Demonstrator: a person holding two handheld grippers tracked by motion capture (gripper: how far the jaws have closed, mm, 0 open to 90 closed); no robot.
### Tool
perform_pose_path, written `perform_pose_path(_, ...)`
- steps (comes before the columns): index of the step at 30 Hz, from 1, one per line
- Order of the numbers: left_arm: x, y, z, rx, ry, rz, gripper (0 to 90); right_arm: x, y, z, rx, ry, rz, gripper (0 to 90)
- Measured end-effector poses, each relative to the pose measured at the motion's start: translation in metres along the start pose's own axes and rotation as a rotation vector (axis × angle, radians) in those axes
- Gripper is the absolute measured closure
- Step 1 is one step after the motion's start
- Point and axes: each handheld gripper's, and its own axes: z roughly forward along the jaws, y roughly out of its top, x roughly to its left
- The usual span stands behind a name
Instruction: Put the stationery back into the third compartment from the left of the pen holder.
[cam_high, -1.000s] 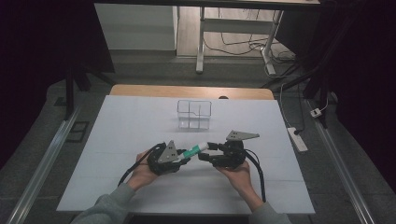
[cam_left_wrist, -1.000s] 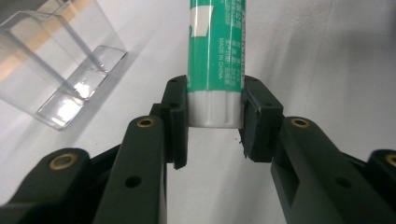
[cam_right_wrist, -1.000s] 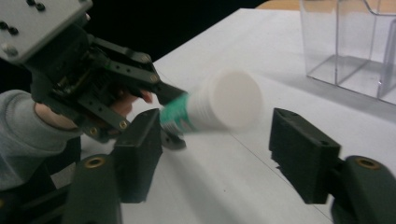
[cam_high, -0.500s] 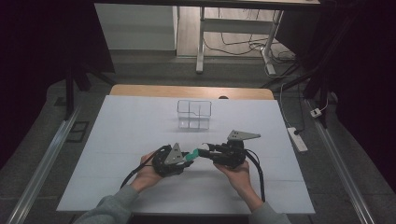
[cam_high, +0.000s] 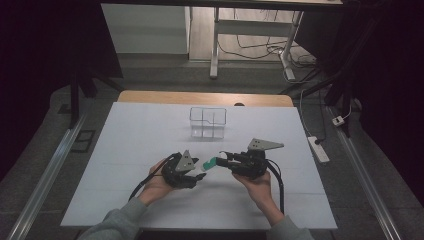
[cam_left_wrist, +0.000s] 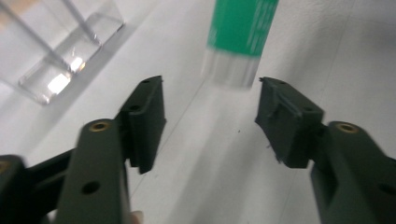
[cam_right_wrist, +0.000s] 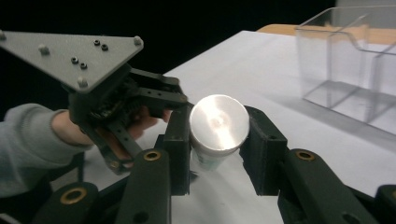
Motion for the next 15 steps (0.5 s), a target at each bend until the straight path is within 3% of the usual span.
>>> perform_pose_path(8,0.006,-0.006,-0.011,-0.004,-0.003,-0.052,34.6,-0.004,0.001,-0.006,-0.004,-0.037,-0.009,64.4)
perform_pose_path(15,0.011,-0.016,-0.025,0.014,0.005,-0.073,33.7,-0.008,0.003,-0.012,-0.008,-0.071,-0.017,64.4)
